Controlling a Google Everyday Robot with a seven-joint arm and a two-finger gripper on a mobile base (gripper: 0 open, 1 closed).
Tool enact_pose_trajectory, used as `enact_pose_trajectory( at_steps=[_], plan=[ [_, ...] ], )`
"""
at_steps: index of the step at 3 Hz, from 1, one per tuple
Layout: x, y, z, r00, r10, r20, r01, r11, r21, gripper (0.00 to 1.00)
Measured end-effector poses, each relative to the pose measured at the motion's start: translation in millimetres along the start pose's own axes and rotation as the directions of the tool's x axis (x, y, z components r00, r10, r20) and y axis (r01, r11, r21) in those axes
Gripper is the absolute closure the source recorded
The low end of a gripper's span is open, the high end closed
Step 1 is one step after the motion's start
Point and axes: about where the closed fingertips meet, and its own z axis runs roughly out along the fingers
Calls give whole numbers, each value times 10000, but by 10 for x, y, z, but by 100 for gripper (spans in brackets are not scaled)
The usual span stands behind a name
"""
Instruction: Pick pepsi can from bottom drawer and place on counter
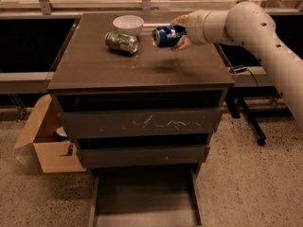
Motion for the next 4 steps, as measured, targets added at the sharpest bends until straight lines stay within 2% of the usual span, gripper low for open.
enact_pose_trajectory(
  at_steps=[1,2,3,4],
  plan=[
    [199,-22,42,9968,796,-66,-796,9968,12,100],
    [428,14,59,9862,1642,-231,-1641,9864,65,100],
    [623,100,93,9684,2452,-464,-2449,9695,125,84],
    [813,160,150,9482,3109,-644,-3094,9504,319,53]
  ],
)
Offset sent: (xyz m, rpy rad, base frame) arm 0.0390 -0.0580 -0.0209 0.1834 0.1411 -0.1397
